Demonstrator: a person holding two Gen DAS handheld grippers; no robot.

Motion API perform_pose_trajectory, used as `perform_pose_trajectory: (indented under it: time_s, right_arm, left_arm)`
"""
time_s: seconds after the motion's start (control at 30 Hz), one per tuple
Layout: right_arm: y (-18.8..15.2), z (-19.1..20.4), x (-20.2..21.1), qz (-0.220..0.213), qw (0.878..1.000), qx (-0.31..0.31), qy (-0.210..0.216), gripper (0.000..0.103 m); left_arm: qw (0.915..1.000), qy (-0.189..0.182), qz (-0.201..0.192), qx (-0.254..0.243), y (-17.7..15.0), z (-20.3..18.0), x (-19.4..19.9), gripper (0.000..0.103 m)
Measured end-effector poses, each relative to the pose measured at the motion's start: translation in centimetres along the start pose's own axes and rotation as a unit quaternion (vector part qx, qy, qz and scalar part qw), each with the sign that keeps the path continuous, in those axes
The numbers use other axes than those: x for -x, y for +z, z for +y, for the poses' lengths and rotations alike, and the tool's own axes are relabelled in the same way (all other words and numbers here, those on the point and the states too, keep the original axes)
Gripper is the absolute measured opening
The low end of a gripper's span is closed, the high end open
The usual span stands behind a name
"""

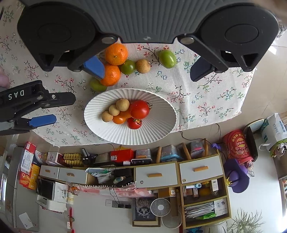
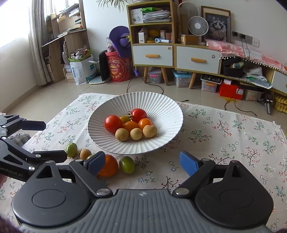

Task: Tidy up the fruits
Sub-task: 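Withdraw both open grippers from the bowl toward the green tomatoes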

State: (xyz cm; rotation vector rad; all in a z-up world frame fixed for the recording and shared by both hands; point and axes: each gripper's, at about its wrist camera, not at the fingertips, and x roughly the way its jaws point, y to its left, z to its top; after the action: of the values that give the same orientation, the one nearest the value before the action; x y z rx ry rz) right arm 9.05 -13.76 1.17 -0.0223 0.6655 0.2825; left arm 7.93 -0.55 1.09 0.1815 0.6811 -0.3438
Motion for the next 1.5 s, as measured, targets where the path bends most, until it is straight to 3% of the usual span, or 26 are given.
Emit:
perform_pose_trajectory:
  time_s: [0.9,1.5]
  right_arm:
    - [-2.1,2.8,-0.4,0.027,0.999,0.041,0.017,0.095]
    - [-3.3,4.1,-2.3,0.053,0.997,0.059,0.012,0.094]
  left_arm:
    - [0.9997,-0.015,0.015,-0.012,-3.2,0.2,1.2,0.096]
    - [0.9997,0.013,0.019,-0.006,-5.1,2.2,-0.6,0.096]
